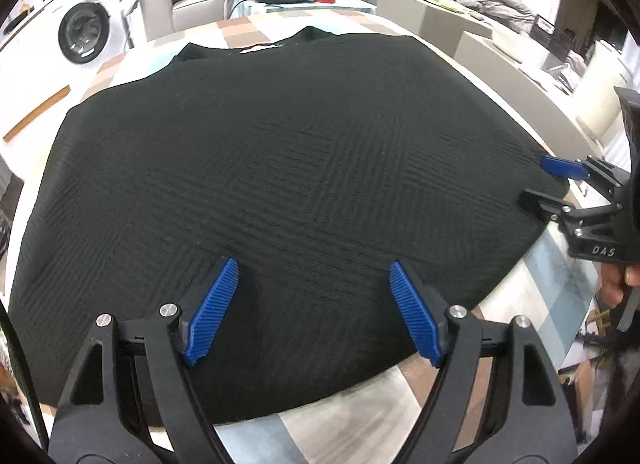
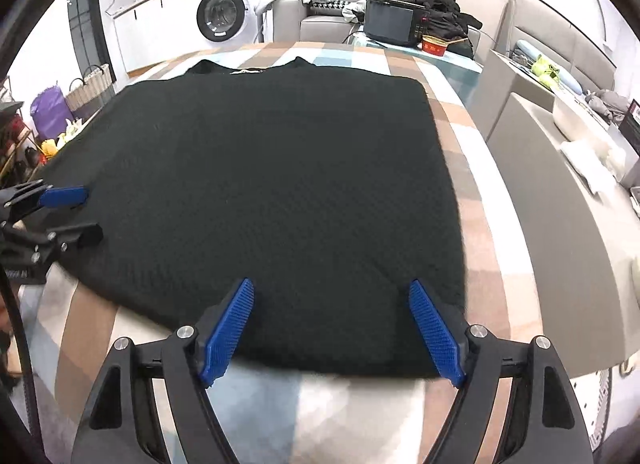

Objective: Fold small clothes

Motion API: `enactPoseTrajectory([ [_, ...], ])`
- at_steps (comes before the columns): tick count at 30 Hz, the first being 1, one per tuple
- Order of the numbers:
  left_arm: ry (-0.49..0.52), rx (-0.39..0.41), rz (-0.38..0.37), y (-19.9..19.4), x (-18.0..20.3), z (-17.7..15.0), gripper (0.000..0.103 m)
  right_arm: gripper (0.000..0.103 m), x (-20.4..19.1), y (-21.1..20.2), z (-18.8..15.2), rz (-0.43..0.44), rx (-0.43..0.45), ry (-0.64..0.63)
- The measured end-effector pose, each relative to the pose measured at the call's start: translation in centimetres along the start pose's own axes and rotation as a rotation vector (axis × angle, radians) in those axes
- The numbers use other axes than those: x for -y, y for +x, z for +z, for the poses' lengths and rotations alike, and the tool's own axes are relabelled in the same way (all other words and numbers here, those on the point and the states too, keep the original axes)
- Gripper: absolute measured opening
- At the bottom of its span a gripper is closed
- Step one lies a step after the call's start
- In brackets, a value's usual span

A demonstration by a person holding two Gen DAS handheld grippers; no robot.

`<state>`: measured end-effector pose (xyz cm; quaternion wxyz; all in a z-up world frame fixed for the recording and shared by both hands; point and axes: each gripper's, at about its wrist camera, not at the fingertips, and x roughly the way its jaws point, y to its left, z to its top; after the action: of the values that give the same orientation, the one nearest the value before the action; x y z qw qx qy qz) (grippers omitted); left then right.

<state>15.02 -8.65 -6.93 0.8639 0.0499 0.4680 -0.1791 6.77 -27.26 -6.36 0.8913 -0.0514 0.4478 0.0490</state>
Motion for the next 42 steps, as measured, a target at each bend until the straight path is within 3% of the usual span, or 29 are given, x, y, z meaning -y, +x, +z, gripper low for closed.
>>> enactPoseTrajectory([
  [5, 0.013, 0.007, -0.021, -0.3, -0.3, -0.5, 0.077, 0.079, 2.7, -0.6, -1.2, -0.021, -0.063, 0.106],
  [8, 0.012, -0.013, -0.028, -0.2, -0.4, 0.1, 0.077, 0.079, 3.2, -1.8, -0.7, -0.001, -0.016, 0.162],
  [11, -0.030, -0.004, -0.050, 0.1, -1.1, 1.5, 0.077, 0.079, 1.7, -1.6, 1.6, 0.012, 0.020, 0.144],
  [17, -0.054, 0.015, 0.016, 2.4, -2.7, 6.0, 0.077, 0.079, -3.3, 2.3, 7.2, 0.067, 0.012, 0.052],
  [19, -0.068, -0.021, 0.074, 4.0, -3.6, 6.9, 0.077, 0.079, -4.5, 4.1, 8.5, 0.092, 0.001, 0.041],
  [21, -0.056, -0.012, 0.081, 4.2, -4.0, 7.0, 0.077, 0.079, -5.3, 5.7, 8.9, 0.087, -0.030, 0.023],
  [25, -0.020, -0.007, 0.101, 3.3, -4.2, 5.1, 0.079, 0.081, -5.5, 5.8, 7.6, 0.044, -0.019, -0.043],
  [27, -0.019, -0.013, 0.101, 2.2, -4.3, 3.5, 0.080, 0.083, -4.3, 5.1, 6.4, 0.027, -0.023, -0.017],
  [32, -0.171, -0.001, 0.110, -1.3, -7.0, -0.6, 0.080, 0.083, -3.8, 3.4, 5.1, 0.005, -0.039, -0.026],
  [37, -0.268, 0.032, 0.131, -3.5, -9.4, -2.8, 0.080, 0.083, -8.8, 3.1, 7.4, 0.131, -0.004, -0.092],
  [42, -0.329, 0.042, 0.169, -5.2, -10.9, -4.7, 0.080, 0.083, -13.6, 5.4, 8.7, 0.174, -0.038, -0.172],
])
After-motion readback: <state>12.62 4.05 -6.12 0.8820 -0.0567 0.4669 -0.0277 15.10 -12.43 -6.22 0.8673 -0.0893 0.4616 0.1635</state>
